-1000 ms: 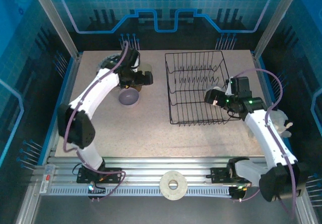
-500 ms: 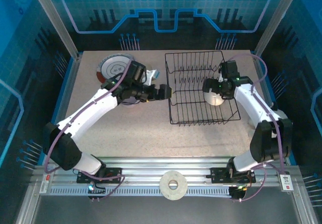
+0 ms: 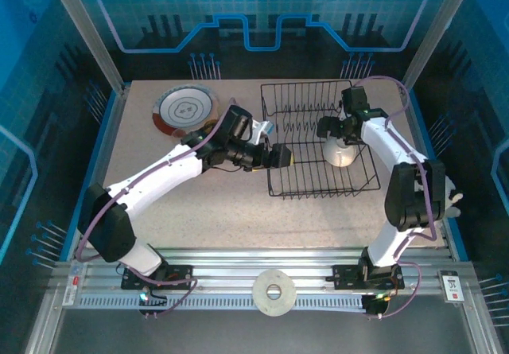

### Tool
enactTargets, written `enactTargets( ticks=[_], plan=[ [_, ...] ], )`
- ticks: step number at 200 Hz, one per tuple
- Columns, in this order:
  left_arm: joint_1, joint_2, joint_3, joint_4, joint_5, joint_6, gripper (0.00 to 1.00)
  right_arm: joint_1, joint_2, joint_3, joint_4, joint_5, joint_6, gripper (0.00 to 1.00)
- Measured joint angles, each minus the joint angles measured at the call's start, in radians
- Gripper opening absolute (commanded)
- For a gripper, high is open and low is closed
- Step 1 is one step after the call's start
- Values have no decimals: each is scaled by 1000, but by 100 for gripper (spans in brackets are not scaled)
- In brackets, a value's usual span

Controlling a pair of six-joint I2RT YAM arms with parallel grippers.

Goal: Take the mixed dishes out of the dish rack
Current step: Move the bowl to the dish rack.

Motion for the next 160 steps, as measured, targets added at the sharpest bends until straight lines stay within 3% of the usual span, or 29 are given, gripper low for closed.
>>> enactTargets(
  ticks=[77, 160],
  plan=[
    [-2, 2, -11, 38, 10, -13, 99, -5, 46, -11, 36, -19, -6, 100],
    [-2, 47, -13, 83, 14, -40, 99, 38, -94, -184, 105, -61, 17, 100]
  ],
)
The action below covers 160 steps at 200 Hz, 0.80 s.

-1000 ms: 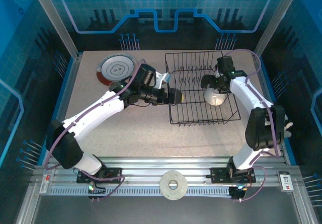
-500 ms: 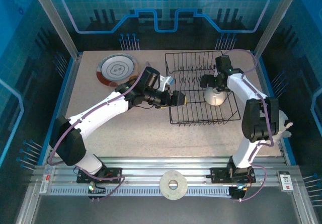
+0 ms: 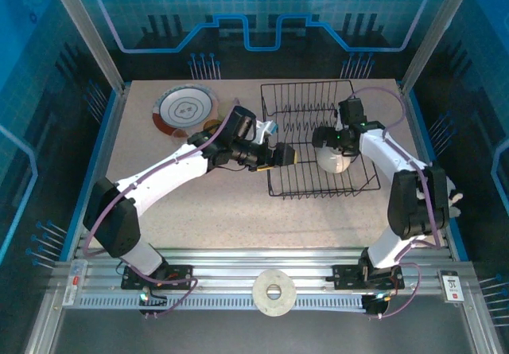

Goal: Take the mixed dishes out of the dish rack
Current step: Move the bowl to the dish rack.

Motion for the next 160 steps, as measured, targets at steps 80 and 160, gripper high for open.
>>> enactTargets(
  ticks=[80, 160],
  plan=[
    [0, 34, 0, 17, 13, -22, 99, 61, -106, -70, -32, -36, 58, 99],
    [0, 98, 132, 5, 26, -16, 98, 20, -268, -11, -153, -29, 86, 99]
  ],
)
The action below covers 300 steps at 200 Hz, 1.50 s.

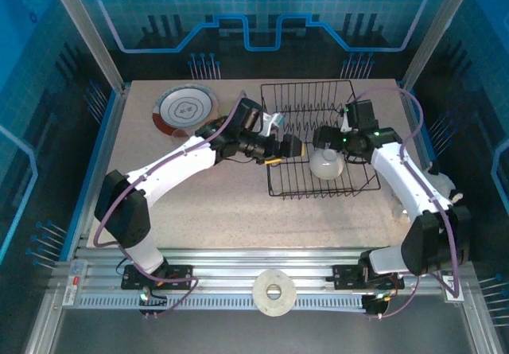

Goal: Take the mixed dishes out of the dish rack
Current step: Move the bowl to the dish rack.

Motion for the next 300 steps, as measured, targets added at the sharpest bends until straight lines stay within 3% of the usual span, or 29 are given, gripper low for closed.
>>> enactTargets(
  ticks=[34, 65, 109, 176, 300],
  plan=[
    [-2, 96, 94, -11, 12, 4, 97, -78, -37, -50, -18, -29, 21, 98],
    [-13, 219, 204, -43, 21, 22, 96, -86, -20, -98, -21, -60, 27, 96],
    [-19, 332, 264, -77, 29, 18, 92, -86, 148, -34, -6, -67, 18, 91],
    [-19, 343, 263, -104, 24, 18, 92, -56, 383, 132, 0, -35, -5, 83],
    [-8, 348, 261, -106, 17, 1, 91, 2, 263, -10, 9, -35, 0, 79]
  ],
)
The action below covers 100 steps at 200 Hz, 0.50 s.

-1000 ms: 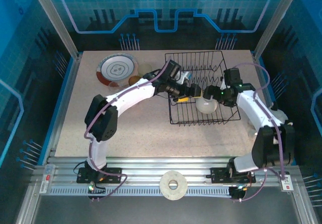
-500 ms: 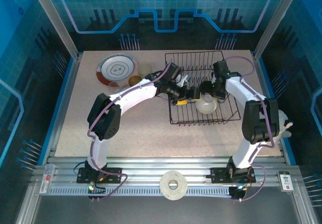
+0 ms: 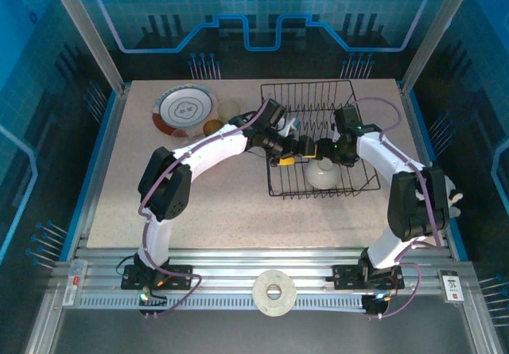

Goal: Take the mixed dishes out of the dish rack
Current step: Move the bowl to the dish rack, then rotate the dish rack at the center of the table.

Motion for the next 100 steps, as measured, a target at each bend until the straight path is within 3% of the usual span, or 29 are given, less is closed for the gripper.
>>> enactTargets(
  ticks=[40, 100],
  plan=[
    [3, 11, 0, -16, 0, 2, 90, -18, -75, 18, -25, -18, 3, 88],
    [3, 45, 0, -45, 1, 22, 88, -135, -217, -12, -37, -107, 3, 88]
  ],
)
